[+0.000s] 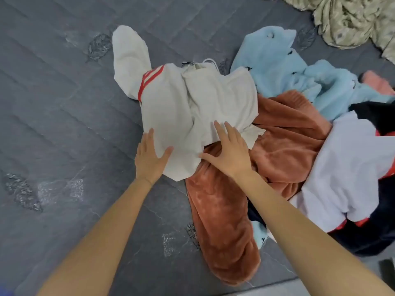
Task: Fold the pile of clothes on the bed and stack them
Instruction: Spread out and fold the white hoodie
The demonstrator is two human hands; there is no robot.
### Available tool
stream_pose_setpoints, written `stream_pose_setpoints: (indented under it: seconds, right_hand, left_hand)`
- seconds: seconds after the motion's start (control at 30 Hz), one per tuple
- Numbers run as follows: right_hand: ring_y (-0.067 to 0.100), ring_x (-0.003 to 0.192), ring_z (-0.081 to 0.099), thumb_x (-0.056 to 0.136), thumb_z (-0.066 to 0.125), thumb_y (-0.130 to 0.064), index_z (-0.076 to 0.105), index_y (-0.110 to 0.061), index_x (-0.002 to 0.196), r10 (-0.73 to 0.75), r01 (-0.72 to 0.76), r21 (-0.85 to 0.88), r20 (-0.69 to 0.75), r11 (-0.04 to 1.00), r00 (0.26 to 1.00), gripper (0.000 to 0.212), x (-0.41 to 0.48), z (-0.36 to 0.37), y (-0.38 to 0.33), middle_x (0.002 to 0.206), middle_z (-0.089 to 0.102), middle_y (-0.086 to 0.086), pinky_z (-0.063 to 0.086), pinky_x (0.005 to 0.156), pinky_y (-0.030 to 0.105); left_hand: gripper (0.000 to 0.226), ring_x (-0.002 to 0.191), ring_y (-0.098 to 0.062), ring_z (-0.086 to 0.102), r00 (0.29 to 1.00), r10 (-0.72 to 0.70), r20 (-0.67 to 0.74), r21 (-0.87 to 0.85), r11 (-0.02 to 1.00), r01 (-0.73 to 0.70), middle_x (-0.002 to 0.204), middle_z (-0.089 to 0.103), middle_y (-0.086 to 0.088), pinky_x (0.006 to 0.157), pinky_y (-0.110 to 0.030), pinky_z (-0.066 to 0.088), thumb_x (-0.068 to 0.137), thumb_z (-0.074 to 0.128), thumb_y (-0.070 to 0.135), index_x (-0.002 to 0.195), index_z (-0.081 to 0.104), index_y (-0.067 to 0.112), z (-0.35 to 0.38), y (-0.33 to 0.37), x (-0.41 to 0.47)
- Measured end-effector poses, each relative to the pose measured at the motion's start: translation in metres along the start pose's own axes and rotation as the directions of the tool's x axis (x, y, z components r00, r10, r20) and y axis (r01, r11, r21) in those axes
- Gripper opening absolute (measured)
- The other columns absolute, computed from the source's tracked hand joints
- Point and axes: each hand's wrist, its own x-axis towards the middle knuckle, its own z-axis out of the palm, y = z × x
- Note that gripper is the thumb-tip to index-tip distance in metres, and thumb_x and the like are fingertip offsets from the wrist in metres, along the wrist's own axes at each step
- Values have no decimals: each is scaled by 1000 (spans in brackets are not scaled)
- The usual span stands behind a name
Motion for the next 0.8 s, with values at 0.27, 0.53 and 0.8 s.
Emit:
stream_pose_setpoints:
  seconds: [0.27,0.53,0.8]
  right_hand:
    - [36,110,53,84,67,-54,53,-9,136,-79,65,-69,-229,996,970,70,20,42,-5,121,55,16,41,98,51]
    - [28,79,55,91,65,-14,61,-4,84,-111,147,138,-240,980,964,13,8,14,-33,89,58,11,47,71,42]
    - [26,66,52,103,46,-21,46,-6,87,45,82,398,-300,914,953,21,-50,-78,-111,73,55,7,39,63,39]
  left_hand:
    - [69,119,-22,52,983,-154,-100,-309,944,117,140,48,-7,99,-32,42,98,50,9,154,11,13,14,-9,14]
    - [22,61,-5,37,972,65,-225,-225,967,-117,66,43,6,56,-13,33,95,60,11,76,51,5,-31,12,-16]
    - [31,59,-12,37,908,251,-335,-209,920,-332,61,47,-9,58,-29,38,95,61,19,76,51,-3,-141,71,-62]
